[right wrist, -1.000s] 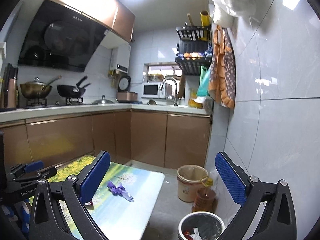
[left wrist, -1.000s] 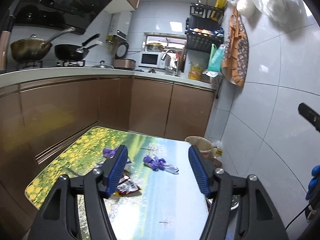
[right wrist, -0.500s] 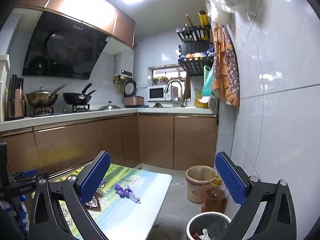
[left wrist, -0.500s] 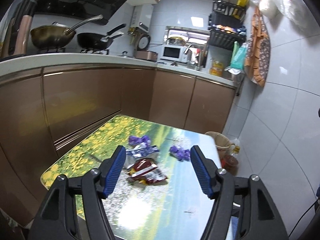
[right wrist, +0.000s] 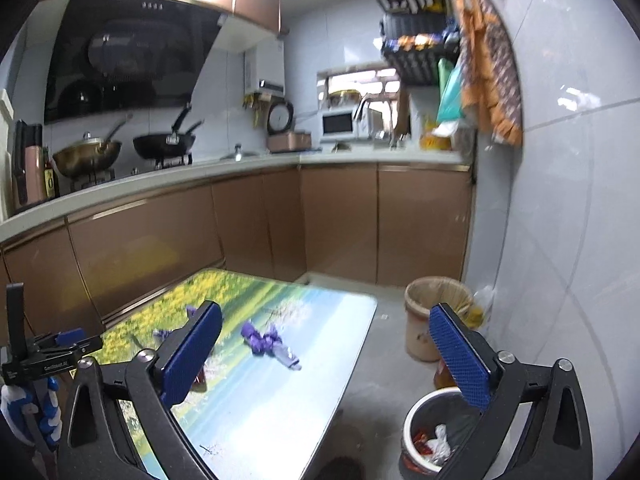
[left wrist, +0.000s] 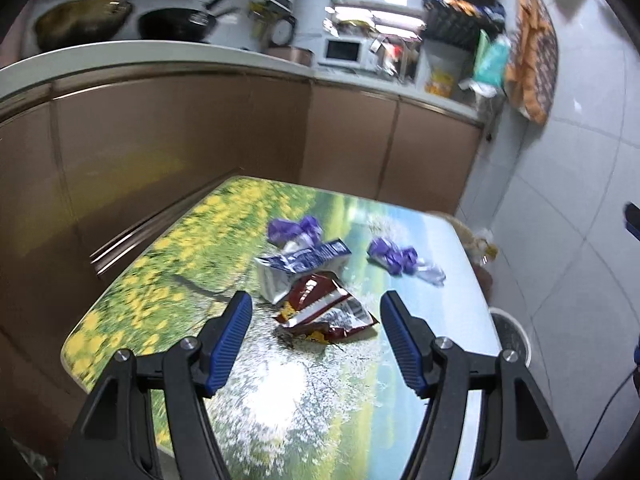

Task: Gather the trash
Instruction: 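Move both tools back over the table toward the carton and purple wrappers, then grasp the blue milk carton with the left tool while the right tool grasps the purple wrapper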

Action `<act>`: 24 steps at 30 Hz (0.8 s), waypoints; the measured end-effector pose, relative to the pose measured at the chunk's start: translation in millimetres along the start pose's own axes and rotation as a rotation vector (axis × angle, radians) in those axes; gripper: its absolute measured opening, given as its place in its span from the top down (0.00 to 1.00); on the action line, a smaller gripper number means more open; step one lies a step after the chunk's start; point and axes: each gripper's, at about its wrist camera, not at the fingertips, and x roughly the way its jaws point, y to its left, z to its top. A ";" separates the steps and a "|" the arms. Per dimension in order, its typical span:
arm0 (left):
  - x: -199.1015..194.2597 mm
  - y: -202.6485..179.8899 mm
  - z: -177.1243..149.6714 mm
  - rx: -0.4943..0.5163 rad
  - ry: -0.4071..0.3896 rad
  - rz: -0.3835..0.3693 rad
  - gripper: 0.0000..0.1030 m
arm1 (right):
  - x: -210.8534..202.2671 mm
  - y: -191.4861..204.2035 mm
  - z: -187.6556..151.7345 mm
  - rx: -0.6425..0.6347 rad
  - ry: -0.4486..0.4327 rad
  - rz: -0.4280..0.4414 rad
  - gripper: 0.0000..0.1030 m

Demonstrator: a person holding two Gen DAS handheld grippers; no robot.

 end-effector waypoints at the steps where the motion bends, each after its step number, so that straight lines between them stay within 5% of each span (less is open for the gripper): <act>1: 8.1 -0.9 1.8 0.022 0.011 -0.008 0.37 | 14.2 0.1 -3.5 -0.003 0.029 0.012 0.06; 24: 206.4 -2.6 58.2 0.345 0.387 -0.189 0.38 | 232.9 39.0 -50.5 -0.106 0.425 0.244 0.18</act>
